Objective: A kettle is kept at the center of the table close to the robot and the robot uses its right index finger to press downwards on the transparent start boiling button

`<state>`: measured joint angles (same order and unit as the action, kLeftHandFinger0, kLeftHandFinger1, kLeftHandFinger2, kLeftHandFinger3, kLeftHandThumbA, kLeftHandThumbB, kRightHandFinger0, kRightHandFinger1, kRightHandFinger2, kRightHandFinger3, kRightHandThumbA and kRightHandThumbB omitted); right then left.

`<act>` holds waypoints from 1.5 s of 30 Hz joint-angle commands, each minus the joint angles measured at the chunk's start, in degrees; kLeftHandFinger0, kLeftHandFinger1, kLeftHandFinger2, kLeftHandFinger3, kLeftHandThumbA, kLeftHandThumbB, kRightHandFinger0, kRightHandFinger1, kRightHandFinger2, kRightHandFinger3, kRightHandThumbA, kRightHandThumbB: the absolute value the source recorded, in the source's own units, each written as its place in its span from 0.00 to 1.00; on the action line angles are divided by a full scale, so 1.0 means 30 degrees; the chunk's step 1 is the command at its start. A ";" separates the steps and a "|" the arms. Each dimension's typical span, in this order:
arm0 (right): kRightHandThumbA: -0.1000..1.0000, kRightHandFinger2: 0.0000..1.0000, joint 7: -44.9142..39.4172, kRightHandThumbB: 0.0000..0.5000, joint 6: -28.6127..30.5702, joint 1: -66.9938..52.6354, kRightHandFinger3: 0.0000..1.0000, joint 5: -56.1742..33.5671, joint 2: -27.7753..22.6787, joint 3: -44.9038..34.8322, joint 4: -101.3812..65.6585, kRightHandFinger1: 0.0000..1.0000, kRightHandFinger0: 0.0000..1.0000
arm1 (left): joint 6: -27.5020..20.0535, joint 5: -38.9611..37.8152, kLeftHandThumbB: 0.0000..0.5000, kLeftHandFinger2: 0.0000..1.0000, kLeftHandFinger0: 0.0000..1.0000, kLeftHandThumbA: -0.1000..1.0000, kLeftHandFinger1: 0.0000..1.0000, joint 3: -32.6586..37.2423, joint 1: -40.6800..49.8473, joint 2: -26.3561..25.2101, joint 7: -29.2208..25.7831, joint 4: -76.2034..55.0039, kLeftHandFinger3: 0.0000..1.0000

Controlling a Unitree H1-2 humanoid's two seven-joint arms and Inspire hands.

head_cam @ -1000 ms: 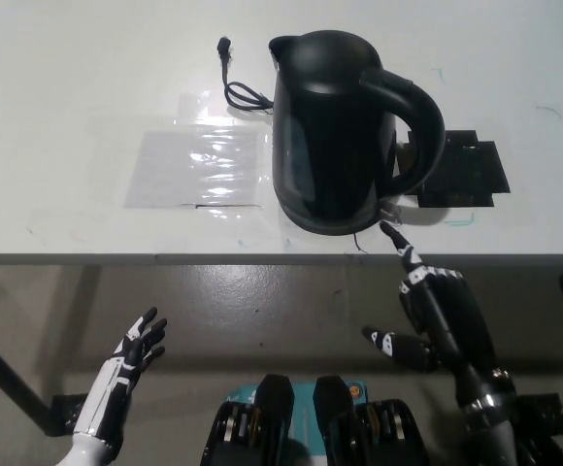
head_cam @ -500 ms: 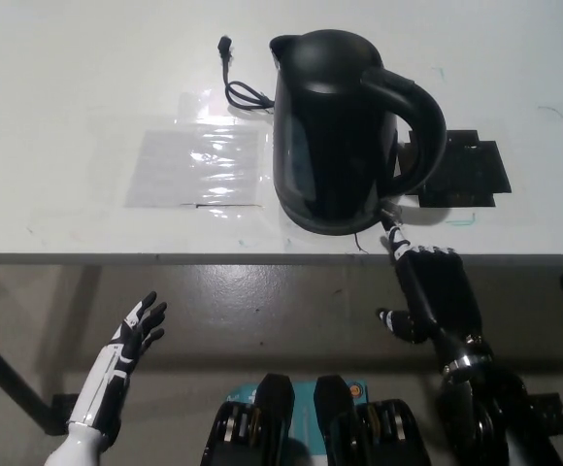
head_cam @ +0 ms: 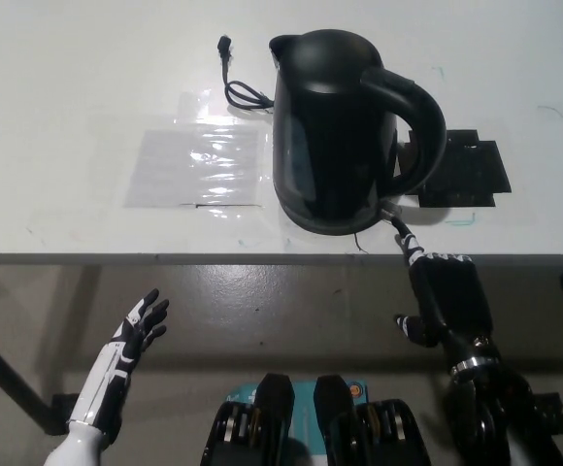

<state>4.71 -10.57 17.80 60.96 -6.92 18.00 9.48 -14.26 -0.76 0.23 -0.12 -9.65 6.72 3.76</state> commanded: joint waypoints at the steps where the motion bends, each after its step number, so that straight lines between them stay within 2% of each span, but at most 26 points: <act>1: 1.00 0.00 0.0696 0.59 -0.0312 0.0903 1.00 0.0244 -0.0167 0.0204 -0.0106 0.00 0.00 | -0.0679 0.0003 0.66 1.00 1.00 1.00 1.00 0.0000 -0.0324 -0.0282 0.0215 -0.0595 1.00; 8: 1.00 0.00 0.0548 0.60 -0.0494 0.0994 1.00 0.0085 -0.0134 0.0198 -0.0207 0.00 0.00 | -0.0717 -0.0140 0.66 1.00 1.00 0.99 1.00 0.0003 -0.0351 -0.0270 0.0282 -0.0607 1.00; 18: 1.00 0.00 0.0744 0.56 -0.0401 0.1108 1.00 -0.0085 -0.0204 0.0180 -0.0269 0.00 0.00 | -0.0655 -0.0204 0.68 1.00 1.00 0.99 1.00 -0.0038 -0.0347 -0.0220 0.0243 -0.0674 1.00; 22: 1.00 0.00 0.0473 0.56 -0.0549 0.1185 1.00 -0.0211 -0.0186 0.0103 -0.0410 0.00 0.00 | -0.0733 -0.0209 0.65 1.00 1.00 0.99 1.00 -0.0045 -0.0365 -0.0231 0.0255 -0.0596 1.00; 27: 1.00 0.00 0.0746 0.56 -0.0373 0.1485 1.00 -0.0423 -0.0225 0.0051 0.0218 0.00 0.00 | -0.0615 -0.0140 0.68 1.00 1.00 1.00 1.00 -0.0031 -0.0378 -0.0191 0.0209 -0.0694 1.00; 35: 1.00 0.01 0.0808 0.56 -0.0554 0.2160 1.00 -0.0553 -0.0208 0.0079 0.1625 0.00 0.00 | -0.0712 -0.0065 0.65 1.00 1.00 1.00 1.00 -0.0037 -0.0467 -0.0263 0.0220 -0.0715 1.00; 42: 1.00 0.00 0.0877 0.56 -0.0512 0.2320 1.00 -0.0866 -0.0229 0.0058 0.2221 0.00 0.00 | -0.0541 -0.0125 0.70 1.00 1.00 1.00 1.00 -0.0038 -0.0480 -0.0267 0.0252 -0.0733 1.00; 45: 1.00 0.00 0.0895 0.55 -0.0467 0.2417 1.00 -0.1043 -0.0221 0.0042 0.2404 0.00 0.00 | -0.0524 -0.0136 0.68 1.00 1.00 1.00 1.00 -0.0052 -0.0518 -0.0274 0.0248 -0.0764 1.00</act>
<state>5.39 -11.86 22.20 59.20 -7.01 18.27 16.29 -14.34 -0.82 0.17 -0.73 -9.65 6.77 3.59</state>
